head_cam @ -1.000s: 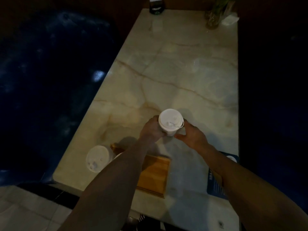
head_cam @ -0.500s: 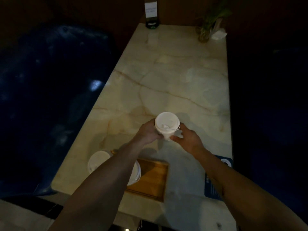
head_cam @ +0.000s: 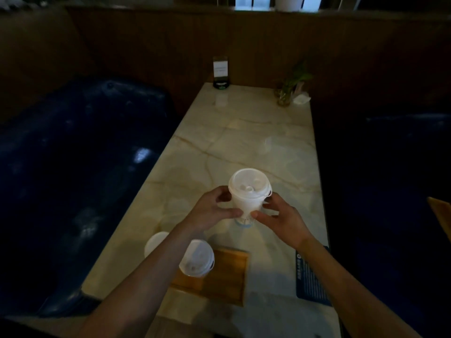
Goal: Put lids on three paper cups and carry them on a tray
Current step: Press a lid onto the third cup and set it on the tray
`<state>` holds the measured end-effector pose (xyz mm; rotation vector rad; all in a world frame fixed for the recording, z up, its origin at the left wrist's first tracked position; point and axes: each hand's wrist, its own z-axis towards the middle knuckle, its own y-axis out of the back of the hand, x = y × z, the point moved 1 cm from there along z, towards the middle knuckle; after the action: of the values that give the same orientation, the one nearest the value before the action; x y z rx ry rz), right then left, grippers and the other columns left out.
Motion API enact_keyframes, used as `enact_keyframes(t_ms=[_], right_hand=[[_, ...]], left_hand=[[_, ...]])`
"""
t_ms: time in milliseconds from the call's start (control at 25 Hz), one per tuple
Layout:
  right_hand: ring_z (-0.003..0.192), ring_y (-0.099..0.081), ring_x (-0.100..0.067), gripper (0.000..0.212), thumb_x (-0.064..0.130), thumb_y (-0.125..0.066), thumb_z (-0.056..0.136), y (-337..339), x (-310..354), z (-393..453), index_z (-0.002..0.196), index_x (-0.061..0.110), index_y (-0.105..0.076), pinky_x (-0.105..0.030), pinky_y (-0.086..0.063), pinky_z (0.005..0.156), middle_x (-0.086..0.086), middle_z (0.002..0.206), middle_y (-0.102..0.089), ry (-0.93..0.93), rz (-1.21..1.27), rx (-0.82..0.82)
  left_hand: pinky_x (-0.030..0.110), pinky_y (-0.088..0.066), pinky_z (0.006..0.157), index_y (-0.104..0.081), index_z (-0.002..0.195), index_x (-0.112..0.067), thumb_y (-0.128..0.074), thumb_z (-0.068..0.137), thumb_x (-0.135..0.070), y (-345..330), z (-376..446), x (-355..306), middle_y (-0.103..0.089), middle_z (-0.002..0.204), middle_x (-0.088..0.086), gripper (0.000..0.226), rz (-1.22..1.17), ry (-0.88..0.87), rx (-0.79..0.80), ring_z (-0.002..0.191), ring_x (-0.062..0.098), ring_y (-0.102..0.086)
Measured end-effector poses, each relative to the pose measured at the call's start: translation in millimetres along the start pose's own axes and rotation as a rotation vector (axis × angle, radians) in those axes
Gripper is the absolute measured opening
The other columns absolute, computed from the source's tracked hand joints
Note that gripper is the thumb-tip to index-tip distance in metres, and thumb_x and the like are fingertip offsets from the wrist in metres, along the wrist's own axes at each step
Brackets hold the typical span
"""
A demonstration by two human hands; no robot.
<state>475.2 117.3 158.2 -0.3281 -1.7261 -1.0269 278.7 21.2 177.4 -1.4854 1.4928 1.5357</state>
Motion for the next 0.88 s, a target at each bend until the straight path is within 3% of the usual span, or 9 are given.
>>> enact_keyframes(t_ms=[120, 200, 280, 480, 600, 760, 880], right_hand=[[0.115, -0.057, 0.004, 0.064, 0.047, -0.072, 0.08, -3.1, 16.1, -28.7, 0.137, 0.039, -0.044, -0.022, -0.051, 0.093, 0.02, 0.127, -0.06, 0.021, 0.08, -0.003], [0.112, -0.055, 0.015, 0.063, 0.047, -0.072, 0.081, -8.3, 24.7, -45.2, 0.135, 0.044, -0.042, -0.008, -0.048, 0.085, 0.033, 0.123, -0.057, 0.038, 0.123, -0.013], [0.111, -0.054, 0.018, 0.063, 0.045, -0.072, 0.082, -13.6, 31.9, -60.2, 0.135, 0.048, -0.039, -0.002, -0.047, 0.08, 0.041, 0.12, -0.055, 0.056, 0.17, -0.015], [0.116, -0.059, 0.003, 0.069, 0.044, -0.076, 0.077, -23.8, 34.0, -93.0, 0.137, 0.045, -0.041, -0.018, -0.054, 0.087, 0.028, 0.128, -0.059, 0.076, 0.329, -0.021], [0.117, -0.061, 0.0, 0.073, 0.038, -0.08, 0.075, -28.8, 31.6, -102.9, 0.137, 0.042, -0.042, -0.017, -0.053, 0.088, 0.024, 0.128, -0.061, 0.074, 0.379, -0.01], [0.116, -0.06, 0.002, 0.073, 0.047, -0.081, 0.068, -33.7, 32.4, -110.6, 0.13, 0.054, -0.043, -0.013, -0.051, 0.088, 0.026, 0.126, -0.062, 0.063, 0.389, -0.027], [0.113, -0.062, 0.0, 0.072, 0.052, -0.079, 0.067, -33.2, 32.1, -112.7, 0.129, 0.055, -0.043, -0.018, -0.054, 0.087, 0.026, 0.123, -0.063, 0.068, 0.377, -0.056]], left_hand=[[0.009, -0.052, 0.073, -0.062, 0.121, -0.027, -0.086, 0.071, -0.017, -1.7, -37.3, -4.0, -0.07, 0.113, -0.011, 0.056, -0.145, -0.011, -0.025, 0.103, -0.003, -0.064], [0.009, -0.052, 0.07, -0.062, 0.122, -0.027, -0.085, 0.073, -0.018, -5.2, -57.1, -2.4, -0.071, 0.112, -0.011, 0.055, -0.206, -0.017, -0.045, 0.101, -0.005, -0.065], [0.009, -0.053, 0.069, -0.061, 0.125, -0.026, -0.084, 0.074, -0.017, -8.5, -72.8, 1.3, -0.072, 0.113, -0.009, 0.056, -0.258, -0.019, -0.063, 0.1, -0.004, -0.067], [0.025, -0.06, 0.076, -0.059, 0.127, -0.03, -0.086, 0.063, -0.037, -17.9, -100.4, 10.3, -0.071, 0.117, -0.007, 0.07, -0.296, -0.034, -0.035, 0.104, 0.008, -0.07], [0.02, -0.057, 0.078, -0.057, 0.123, -0.042, -0.081, 0.059, -0.051, -25.1, -112.9, 13.1, -0.069, 0.116, -0.016, 0.069, -0.203, -0.053, -0.07, 0.107, 0.002, -0.066], [0.023, -0.057, 0.086, -0.055, 0.123, -0.044, -0.078, 0.061, -0.055, -29.8, -121.8, 15.7, -0.067, 0.117, -0.017, 0.067, -0.133, -0.103, -0.088, 0.113, 0.003, -0.062], [0.02, -0.051, 0.092, -0.05, 0.128, -0.047, -0.074, 0.063, -0.061, -28.6, -127.2, 9.1, -0.061, 0.126, -0.02, 0.071, -0.027, -0.142, -0.108, 0.118, 0.001, -0.057]])
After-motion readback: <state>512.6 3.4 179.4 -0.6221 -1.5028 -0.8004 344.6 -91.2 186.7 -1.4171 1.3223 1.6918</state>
